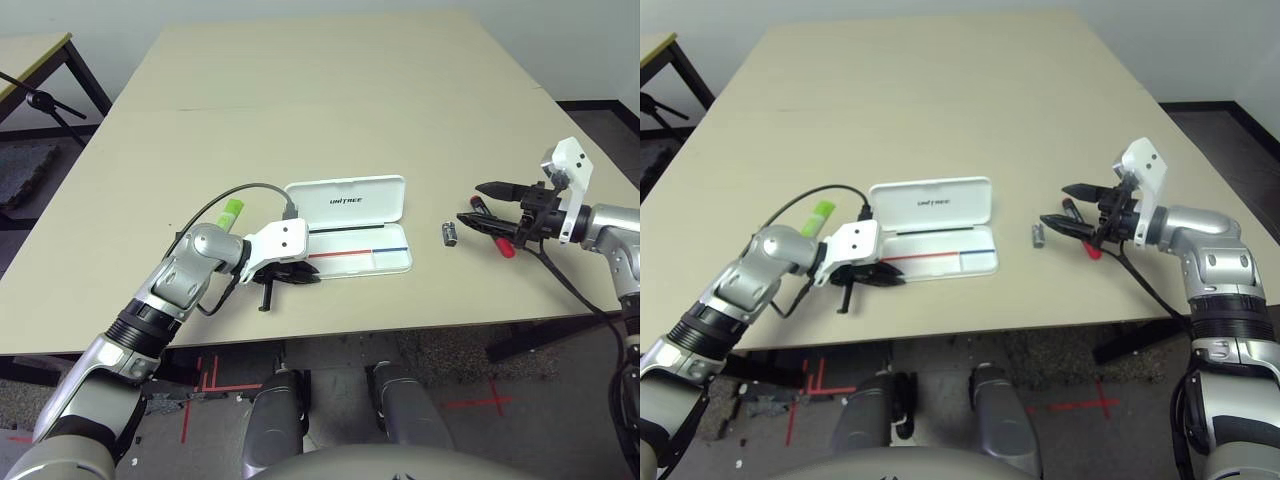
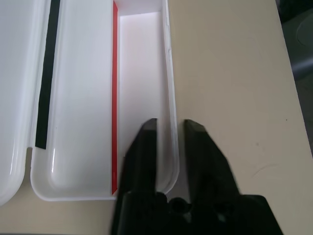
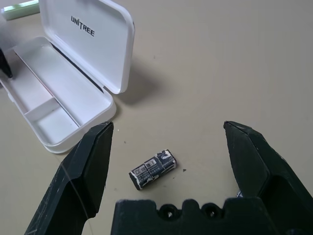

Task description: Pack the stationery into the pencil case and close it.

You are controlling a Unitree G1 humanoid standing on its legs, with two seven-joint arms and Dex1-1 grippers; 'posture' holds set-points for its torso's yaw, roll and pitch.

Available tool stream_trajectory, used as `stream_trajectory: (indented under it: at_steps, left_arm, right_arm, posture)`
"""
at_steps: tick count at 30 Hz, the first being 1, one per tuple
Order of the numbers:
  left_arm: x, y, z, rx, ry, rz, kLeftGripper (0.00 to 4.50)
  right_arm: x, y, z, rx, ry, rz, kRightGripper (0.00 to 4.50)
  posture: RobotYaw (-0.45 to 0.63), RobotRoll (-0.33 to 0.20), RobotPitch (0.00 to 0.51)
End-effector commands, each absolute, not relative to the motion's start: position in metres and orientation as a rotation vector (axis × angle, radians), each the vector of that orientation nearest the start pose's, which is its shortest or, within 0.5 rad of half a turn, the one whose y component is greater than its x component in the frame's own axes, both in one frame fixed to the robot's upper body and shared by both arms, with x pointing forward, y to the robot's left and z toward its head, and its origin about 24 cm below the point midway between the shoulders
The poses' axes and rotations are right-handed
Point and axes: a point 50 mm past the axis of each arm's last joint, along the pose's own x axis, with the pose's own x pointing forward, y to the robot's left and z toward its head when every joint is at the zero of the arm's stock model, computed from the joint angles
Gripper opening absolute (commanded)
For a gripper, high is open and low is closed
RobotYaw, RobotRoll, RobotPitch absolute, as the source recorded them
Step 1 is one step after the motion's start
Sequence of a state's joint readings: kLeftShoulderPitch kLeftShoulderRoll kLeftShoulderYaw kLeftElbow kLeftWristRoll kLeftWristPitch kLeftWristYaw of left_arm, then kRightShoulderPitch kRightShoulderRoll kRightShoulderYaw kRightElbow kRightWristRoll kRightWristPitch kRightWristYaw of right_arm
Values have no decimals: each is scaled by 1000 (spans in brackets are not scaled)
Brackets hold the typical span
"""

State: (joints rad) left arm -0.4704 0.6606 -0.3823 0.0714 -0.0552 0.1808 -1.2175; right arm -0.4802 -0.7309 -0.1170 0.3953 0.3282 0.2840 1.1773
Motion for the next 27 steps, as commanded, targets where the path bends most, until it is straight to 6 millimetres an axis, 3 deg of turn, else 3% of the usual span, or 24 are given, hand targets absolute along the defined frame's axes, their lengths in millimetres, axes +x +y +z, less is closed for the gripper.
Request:
stream_trajectory:
  at_steps: [1, 6, 11, 21, 24, 27]
  left_arm:
    - [281, 155, 101, 687, 342, -1403, 2399]
    - [271, 153, 109, 637, 308, -1458, 4362]
    - [264, 155, 128, 564, 253, -1481, 4440]
    - [271, 162, 163, 535, 143, -1403, 4440]
    - [270, 160, 162, 537, 146, -1405, 4440]
    - [270, 158, 160, 540, 152, -1407, 4440]
  right_arm:
    - [306, -272, 134, -191, 242, 887, 4500]
    - [306, -273, 133, -191, 244, 888, 4500]
    - [306, -275, 138, -141, 232, 898, 4500]
    - [303, -276, 155, -119, 168, 883, 4500]
    - [305, -276, 162, -104, 162, 805, 4500]
    - [312, -283, 168, -72, 223, 595, 4500]
  posture:
    - [-177, 0, 81]
    - [-175, 0, 79]
    - [-175, 0, 79]
    - [-164, 0, 75]
    - [-171, 0, 79]
    - [-175, 0, 82]
